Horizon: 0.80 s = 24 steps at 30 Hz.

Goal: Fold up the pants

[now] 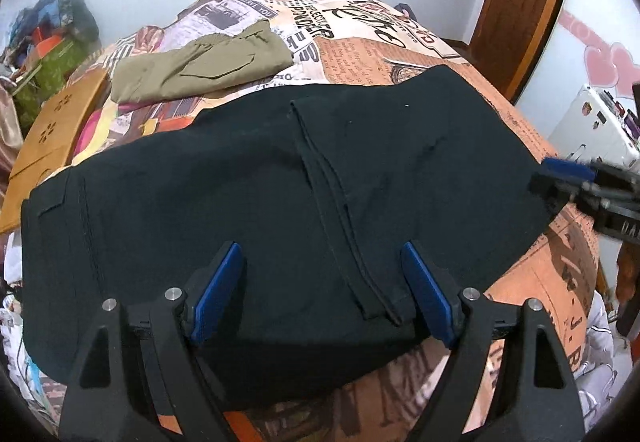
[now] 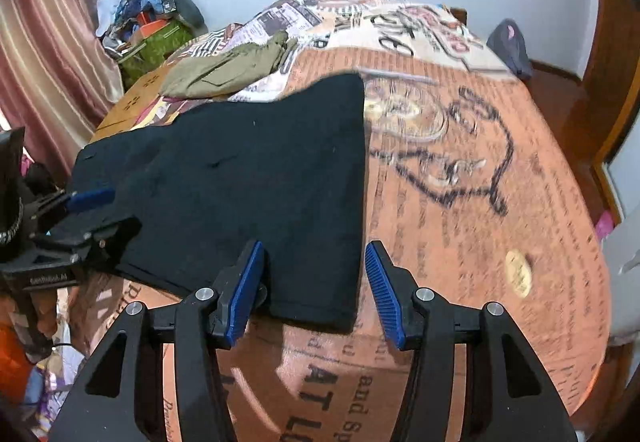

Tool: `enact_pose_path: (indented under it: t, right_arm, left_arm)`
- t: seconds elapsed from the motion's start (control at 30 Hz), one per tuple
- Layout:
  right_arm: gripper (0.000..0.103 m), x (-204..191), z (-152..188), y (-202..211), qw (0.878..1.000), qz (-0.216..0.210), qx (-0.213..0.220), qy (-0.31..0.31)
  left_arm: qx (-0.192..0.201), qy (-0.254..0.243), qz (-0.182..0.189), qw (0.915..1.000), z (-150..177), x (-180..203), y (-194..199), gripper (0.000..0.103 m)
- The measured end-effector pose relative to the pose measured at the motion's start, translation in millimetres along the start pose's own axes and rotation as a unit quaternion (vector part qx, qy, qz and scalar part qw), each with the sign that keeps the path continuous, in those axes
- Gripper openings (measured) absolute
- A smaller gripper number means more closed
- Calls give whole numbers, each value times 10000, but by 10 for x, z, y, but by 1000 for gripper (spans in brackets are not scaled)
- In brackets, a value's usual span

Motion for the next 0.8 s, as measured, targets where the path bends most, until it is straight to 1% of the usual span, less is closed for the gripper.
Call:
enact_pose_path:
  t: [0.1,0.2,0.3,0.37,0.43,0.5,0.57,0.6,0.67,0.7,0.73,0.77,0.8]
  right_arm:
    - [49,-107,-190,38,9993,14,139,338]
    - [49,-325,-372,0,9963,-4,194,839]
    - [49,-607,-467,-198,9910,-122,29,1332]
    - [49,-717,-478,-323,9884,-150,-73,1512]
    - [49,-798,-484,-494,9848,-121,-290,1706]
    - [47,-779,-483,-656,9825,-25,-543,1780]
    - [47,-693,-510,-732,9818,-62,-615,1796]
    - [47,-629,-534,-719,9825,7,-607,1761]
    - [47,-482,-592,-701,9832,302,-538,1716]
    - [47,-359,-632,-700,9831,563,-485,1671]
    - [47,-274,-649,-689,9832,714,-458,1614]
    - [47,-162,-662,-676,9829,902,-469,1536]
    - [47,-118,-662,-666,9830,975,-464,1488]
  left_arm:
    - [5,87,56,9999,34,-16,-14,83]
    - [52,88,22,9999,44,-7,-3,83]
    - [96,56,-18,9999,53,3,12,83]
    - [100,53,-9,9999,52,0,12,83]
    - [99,52,21,9999,52,-4,8,83]
    - [106,44,-20,9999,55,-27,12,87]
    - [119,18,-55,9999,68,-52,21,87]
    - [125,28,-53,9999,78,-69,27,87]
    - [124,79,-45,9999,97,-112,39,87]
    - [129,108,-88,9998,104,-138,45,87]
    - [130,124,-134,9997,108,-160,50,87]
    - [104,137,-334,9993,125,-221,58,87]
    - [81,134,-492,9987,142,-267,62,87]
Point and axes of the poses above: each gripper's, at about its wrist camera, not at the fingertips, and y roughly against the way its jaws point, x to its right, z to its underside, the point moved 7 cm from there along -y, roughly the way its jaws point, and after that the axes turned 6 degrees about -x, right-handed, at the moved point
